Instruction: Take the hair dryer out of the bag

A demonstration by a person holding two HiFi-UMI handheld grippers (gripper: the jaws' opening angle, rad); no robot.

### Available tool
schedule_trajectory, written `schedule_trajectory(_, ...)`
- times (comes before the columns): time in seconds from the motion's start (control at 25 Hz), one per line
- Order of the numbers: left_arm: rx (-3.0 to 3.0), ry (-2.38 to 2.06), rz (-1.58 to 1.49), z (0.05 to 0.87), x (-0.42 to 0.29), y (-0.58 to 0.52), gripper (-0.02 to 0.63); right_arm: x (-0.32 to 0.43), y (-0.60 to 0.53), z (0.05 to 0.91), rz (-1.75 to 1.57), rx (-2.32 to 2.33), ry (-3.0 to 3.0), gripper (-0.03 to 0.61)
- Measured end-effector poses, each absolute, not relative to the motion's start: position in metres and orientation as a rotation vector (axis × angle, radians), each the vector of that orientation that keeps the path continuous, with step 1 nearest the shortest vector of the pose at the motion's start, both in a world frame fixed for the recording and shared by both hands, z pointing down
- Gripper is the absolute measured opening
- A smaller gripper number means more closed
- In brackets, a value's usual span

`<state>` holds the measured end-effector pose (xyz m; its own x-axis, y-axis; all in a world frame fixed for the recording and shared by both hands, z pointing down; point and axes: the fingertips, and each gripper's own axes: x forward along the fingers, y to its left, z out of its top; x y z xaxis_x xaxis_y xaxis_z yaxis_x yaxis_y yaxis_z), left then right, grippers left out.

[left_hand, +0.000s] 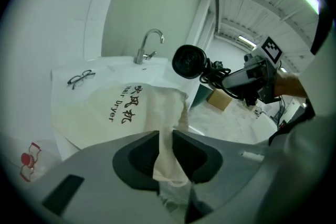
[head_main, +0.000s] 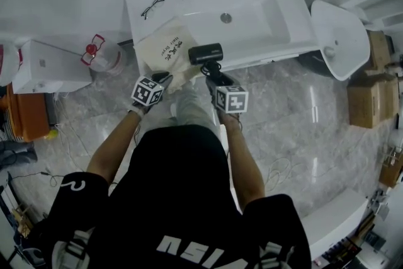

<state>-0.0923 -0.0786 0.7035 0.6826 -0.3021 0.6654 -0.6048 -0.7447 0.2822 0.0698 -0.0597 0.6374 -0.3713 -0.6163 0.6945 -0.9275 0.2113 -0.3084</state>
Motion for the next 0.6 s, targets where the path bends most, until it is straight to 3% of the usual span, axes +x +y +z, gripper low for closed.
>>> schedule_trajectory(0.12,2.405,-0.615,0.797,0.704,-0.081,-0.065,0.118,0.064,-0.070,0.635,0.968,1.429,-2.076,0.222)
schedule_trajectory(0.6,2.596,-0.798,0.397,0.596,-0.098,-0.108,0.110,0.037,-0.087,0.621,0.955,1.395,-2.132,0.221)
